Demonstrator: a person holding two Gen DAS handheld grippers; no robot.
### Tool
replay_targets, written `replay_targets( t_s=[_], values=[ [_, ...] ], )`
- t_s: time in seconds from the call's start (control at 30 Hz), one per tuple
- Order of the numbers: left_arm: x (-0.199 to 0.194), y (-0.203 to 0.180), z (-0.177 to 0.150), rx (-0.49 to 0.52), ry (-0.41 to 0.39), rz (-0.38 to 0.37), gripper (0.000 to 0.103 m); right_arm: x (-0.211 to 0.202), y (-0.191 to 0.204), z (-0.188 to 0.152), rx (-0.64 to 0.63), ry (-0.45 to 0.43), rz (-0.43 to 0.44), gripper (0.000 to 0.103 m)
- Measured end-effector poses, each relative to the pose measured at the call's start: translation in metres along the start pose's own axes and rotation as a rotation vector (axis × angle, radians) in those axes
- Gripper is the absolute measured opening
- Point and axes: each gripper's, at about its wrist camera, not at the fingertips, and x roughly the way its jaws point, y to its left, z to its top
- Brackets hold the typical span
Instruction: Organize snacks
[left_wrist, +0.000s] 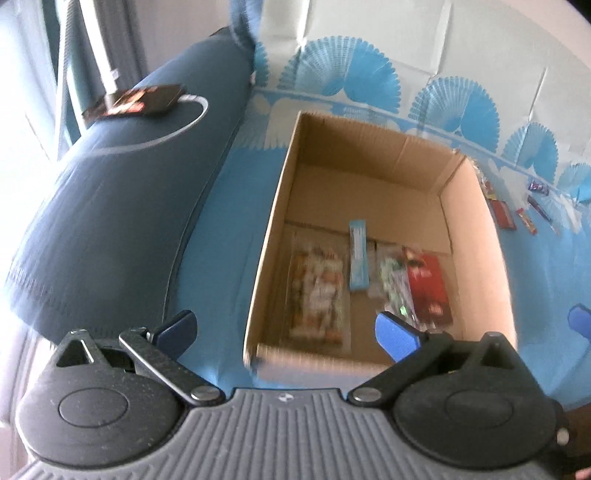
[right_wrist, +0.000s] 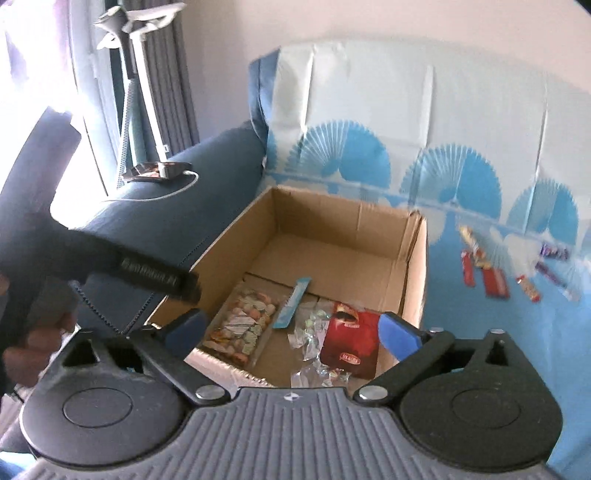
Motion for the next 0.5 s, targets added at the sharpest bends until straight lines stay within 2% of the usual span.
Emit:
replay_targets(
  t_s=[0.13,0.5],
  values=[
    [-0.026,0.001,-0.021,-0.001,-0.021,0.019,0.103,-0.023,0.008,-0.009,0.013,-0.028,-0.001,0.103],
    [-0.076,-0.024,-0.049,0.105,-0.105,0.025,0.103,-0.071,0.011,-0.03,0.04,-0.092,-0.045,0.103]
  ],
)
